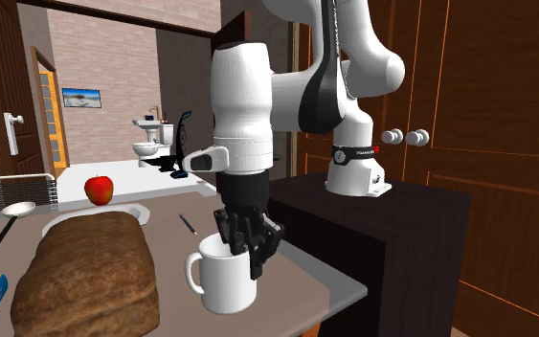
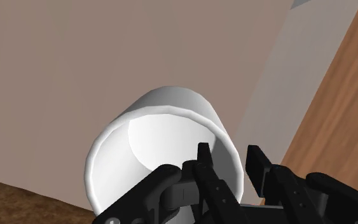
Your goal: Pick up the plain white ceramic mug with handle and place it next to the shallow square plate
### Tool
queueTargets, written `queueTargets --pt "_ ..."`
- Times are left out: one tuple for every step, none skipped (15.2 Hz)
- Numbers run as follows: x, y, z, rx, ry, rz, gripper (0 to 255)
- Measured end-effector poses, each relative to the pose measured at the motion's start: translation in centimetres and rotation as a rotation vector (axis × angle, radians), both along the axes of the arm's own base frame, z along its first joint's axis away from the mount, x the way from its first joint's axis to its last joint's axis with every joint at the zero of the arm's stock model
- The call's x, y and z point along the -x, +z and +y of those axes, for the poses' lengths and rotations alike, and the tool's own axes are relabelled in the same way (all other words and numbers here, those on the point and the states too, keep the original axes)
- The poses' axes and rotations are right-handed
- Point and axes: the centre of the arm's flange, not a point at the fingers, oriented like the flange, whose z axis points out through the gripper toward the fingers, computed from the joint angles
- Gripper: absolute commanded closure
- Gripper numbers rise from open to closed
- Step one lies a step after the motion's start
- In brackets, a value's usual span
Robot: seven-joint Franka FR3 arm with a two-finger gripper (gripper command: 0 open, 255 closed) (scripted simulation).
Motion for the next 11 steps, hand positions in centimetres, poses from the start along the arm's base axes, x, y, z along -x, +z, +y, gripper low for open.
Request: queueTargets --pt "0.0 0.0 0.0 0.000 0.000 0.000 255" --pt "0.0 0.0 0.0 0.000 0.000 0.000 255" --pt "0.0 0.0 0.0 0.000 0.000 0.000 255" --pt "0.0 0.0 0.0 0.000 0.000 0.000 255" --pt "0.0 0.0 0.0 0.000 0.000 0.000 255" --pt "0.0 0.0 0.0 0.000 0.000 0.000 255" --pt "0.0 0.0 0.0 0.000 0.000 0.000 255" --pt "0.0 0.0 0.0 0.000 0.000 0.000 255" --pt "0.0 0.3 -0.1 0.000 0.000 0.000 255" --pt "0.1 0.7 0.0 0.000 0.000 0.000 255" --pt "0.1 1.1 0.1 0.000 0.000 0.000 255"
